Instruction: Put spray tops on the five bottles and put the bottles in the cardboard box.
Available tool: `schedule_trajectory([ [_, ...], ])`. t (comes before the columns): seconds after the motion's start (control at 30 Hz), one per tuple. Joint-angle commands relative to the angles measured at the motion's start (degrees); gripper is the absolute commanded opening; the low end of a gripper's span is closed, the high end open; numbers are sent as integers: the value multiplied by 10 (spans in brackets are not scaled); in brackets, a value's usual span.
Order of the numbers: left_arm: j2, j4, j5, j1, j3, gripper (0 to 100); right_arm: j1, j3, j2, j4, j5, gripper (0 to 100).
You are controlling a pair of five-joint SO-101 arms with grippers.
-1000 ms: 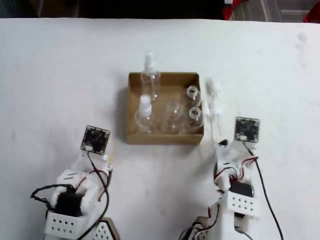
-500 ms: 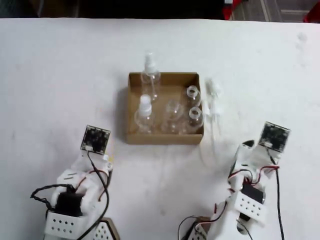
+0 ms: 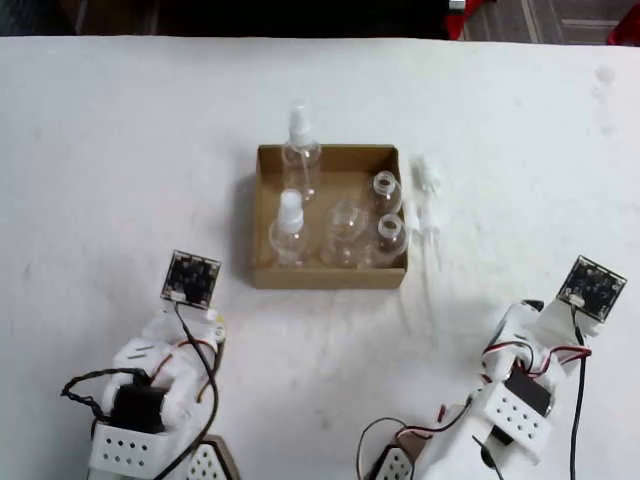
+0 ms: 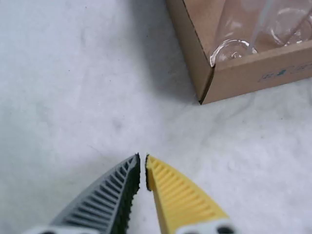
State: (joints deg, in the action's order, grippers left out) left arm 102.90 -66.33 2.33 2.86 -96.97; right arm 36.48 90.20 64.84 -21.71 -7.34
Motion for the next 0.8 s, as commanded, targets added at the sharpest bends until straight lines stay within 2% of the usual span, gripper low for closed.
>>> schedule_trajectory([
  [0.0,4,-2,7,-2,-1,24,19,-14,7,-1,-4,183],
  [0.2,4,-1,7,-1,-1,24,5,-25,7,9,-9,183],
  [0.37,4,-1,7,-4,-1,24,-36,-182,0,-192,-93,183],
  [0.47,4,-2,7,-5,-1,24,-44,-277,0,-271,-141,183],
  [0.77,4,-3,7,-4,-1,24,-45,-422,0,-370,-241,183],
])
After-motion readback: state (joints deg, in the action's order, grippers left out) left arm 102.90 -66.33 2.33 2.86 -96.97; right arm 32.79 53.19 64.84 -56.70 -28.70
